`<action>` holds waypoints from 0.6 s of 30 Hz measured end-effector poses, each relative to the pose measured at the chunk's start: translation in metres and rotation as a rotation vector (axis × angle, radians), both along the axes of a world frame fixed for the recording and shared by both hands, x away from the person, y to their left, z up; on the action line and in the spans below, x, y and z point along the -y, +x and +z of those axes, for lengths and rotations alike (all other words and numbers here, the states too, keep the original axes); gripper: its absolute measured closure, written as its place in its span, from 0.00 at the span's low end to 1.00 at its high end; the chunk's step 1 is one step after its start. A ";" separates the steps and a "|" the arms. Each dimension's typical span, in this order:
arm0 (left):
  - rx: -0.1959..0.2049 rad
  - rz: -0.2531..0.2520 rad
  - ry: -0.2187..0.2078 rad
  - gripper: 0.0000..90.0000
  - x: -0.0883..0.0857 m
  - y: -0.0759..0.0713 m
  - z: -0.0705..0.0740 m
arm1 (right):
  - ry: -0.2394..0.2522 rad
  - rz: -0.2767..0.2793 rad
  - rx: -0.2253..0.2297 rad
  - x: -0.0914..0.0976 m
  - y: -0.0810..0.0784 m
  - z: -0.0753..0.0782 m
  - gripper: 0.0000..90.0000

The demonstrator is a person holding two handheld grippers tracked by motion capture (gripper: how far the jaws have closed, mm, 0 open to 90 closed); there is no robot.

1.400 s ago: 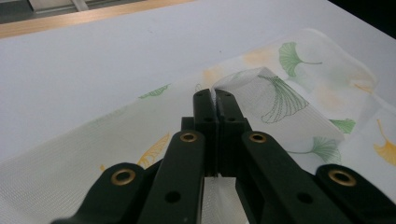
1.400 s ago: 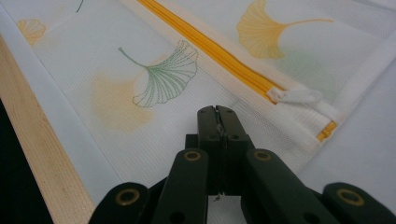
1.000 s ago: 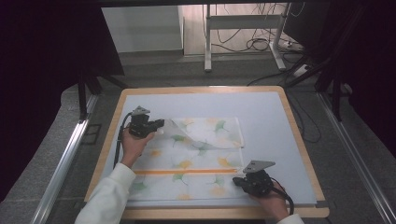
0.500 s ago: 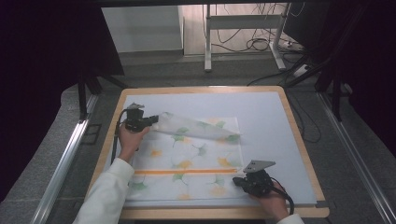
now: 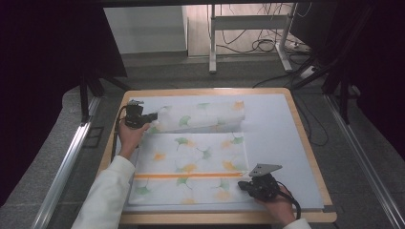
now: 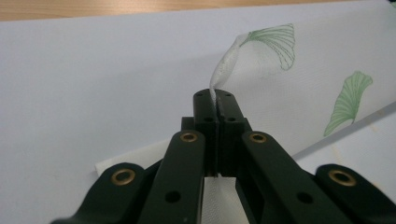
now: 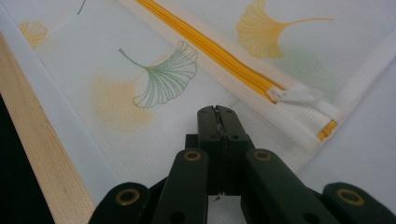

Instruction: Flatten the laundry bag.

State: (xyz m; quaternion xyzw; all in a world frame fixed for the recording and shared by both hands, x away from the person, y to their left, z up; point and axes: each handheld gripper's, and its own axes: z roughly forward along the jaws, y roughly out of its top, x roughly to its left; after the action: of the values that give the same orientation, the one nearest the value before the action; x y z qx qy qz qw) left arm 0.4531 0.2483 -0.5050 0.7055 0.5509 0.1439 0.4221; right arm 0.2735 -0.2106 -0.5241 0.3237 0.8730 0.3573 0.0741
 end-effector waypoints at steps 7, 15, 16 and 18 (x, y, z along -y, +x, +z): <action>-0.009 0.012 0.000 0.99 -0.003 0.003 -0.003 | -0.001 0.001 0.000 0.000 0.000 0.000 0.99; -0.017 0.040 0.021 0.99 -0.016 0.007 -0.006 | 0.001 0.002 -0.002 0.000 0.000 0.000 0.99; -0.017 0.038 0.028 0.99 -0.017 0.007 -0.006 | 0.000 0.001 -0.001 0.000 0.000 0.000 0.99; -0.017 0.031 0.045 0.99 -0.019 0.009 -0.005 | 0.000 0.002 -0.001 0.000 0.000 0.000 0.99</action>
State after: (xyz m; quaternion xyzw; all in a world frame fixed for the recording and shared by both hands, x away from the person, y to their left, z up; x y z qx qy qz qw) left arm 0.4617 0.2677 -0.5101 0.7073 0.5618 0.1568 0.3994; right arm 0.2736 -0.2108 -0.5241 0.3232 0.8732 0.3573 0.0731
